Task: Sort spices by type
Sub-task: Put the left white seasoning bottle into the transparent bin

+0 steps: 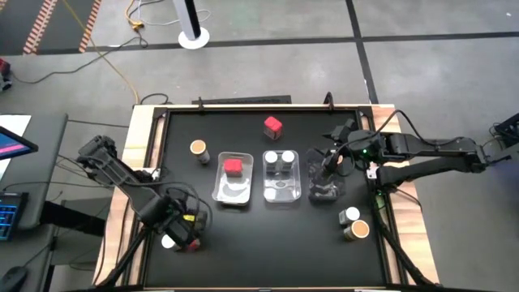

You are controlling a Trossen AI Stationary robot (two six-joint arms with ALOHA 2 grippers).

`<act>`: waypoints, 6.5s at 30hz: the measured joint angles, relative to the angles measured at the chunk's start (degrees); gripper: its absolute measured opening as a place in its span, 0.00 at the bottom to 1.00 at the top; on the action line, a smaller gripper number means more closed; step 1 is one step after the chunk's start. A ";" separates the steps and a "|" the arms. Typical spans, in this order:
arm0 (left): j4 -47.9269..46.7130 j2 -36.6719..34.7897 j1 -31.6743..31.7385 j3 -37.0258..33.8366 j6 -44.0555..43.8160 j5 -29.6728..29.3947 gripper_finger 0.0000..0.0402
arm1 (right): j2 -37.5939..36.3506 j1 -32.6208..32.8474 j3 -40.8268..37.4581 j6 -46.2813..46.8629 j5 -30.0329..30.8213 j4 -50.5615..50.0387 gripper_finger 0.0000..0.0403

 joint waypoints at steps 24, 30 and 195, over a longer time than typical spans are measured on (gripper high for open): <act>-3.16 0.35 -2.04 2.85 88.76 11.81 0.43 | 0.00 0.02 0.00 15.39 -2.41 -0.04 0.74; -1.74 -0.58 -9.07 2.53 97.70 9.58 0.39 | 0.00 0.00 0.00 21.12 -2.49 -0.04 0.74; 35.65 -18.64 -17.97 -30.28 133.07 5.52 0.72 | 0.48 3.39 0.00 39.04 -3.46 0.14 0.74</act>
